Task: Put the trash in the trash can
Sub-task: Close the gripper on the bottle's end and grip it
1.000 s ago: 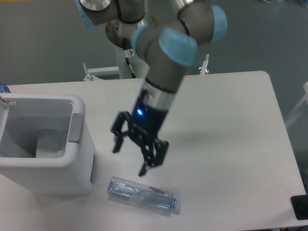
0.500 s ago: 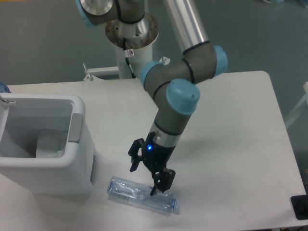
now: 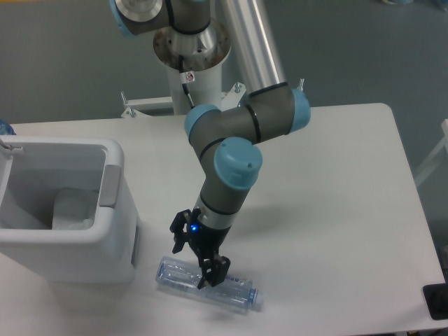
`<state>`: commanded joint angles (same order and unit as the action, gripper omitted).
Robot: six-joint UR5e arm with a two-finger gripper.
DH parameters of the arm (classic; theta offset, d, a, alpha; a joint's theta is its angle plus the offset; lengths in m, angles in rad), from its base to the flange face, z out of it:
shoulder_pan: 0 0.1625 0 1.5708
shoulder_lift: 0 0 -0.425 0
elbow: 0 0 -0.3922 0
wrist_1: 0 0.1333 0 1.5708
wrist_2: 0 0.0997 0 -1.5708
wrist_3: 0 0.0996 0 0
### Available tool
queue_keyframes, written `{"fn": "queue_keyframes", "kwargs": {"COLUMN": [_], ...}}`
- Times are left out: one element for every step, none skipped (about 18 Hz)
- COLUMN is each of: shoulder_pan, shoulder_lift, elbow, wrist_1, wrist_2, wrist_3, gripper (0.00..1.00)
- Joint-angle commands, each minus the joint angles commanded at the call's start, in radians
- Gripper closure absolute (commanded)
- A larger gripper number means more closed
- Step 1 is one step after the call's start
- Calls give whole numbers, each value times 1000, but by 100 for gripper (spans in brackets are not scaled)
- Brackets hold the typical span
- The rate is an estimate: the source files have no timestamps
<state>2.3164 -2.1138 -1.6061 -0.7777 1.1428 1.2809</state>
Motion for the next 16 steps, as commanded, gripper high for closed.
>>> {"fn": "queue_keyframes", "kwargs": {"shoulder_pan": [-5,-8,-18,-37,-51,-61,-67,-72,-77,-80,-86,-87,-89,-89,-89,-89], "shoulder_lift": [-3,-5,-11,-21,-37,-46,-49,-60,-67,-75,-81,-83,-83,-84,-86,-91], "elbow": [2,2,6,14,20,28,29,32,37,37,37,37,34,31,31,32], "wrist_1": [-2,-2,-2,-2,-2,-2,-2,-2,0,0,0,-2,-3,-3,-3,-3], "wrist_2": [5,15,38,64,87,103,112,118,118,118,118,120,120,120,120,120], "wrist_3": [-2,0,2,9,18,21,28,38,60,72,77,83,92,97,98,98], "gripper": [0,0,0,0,0,0,0,0,0,0,0,0,0,0,0,0]}}
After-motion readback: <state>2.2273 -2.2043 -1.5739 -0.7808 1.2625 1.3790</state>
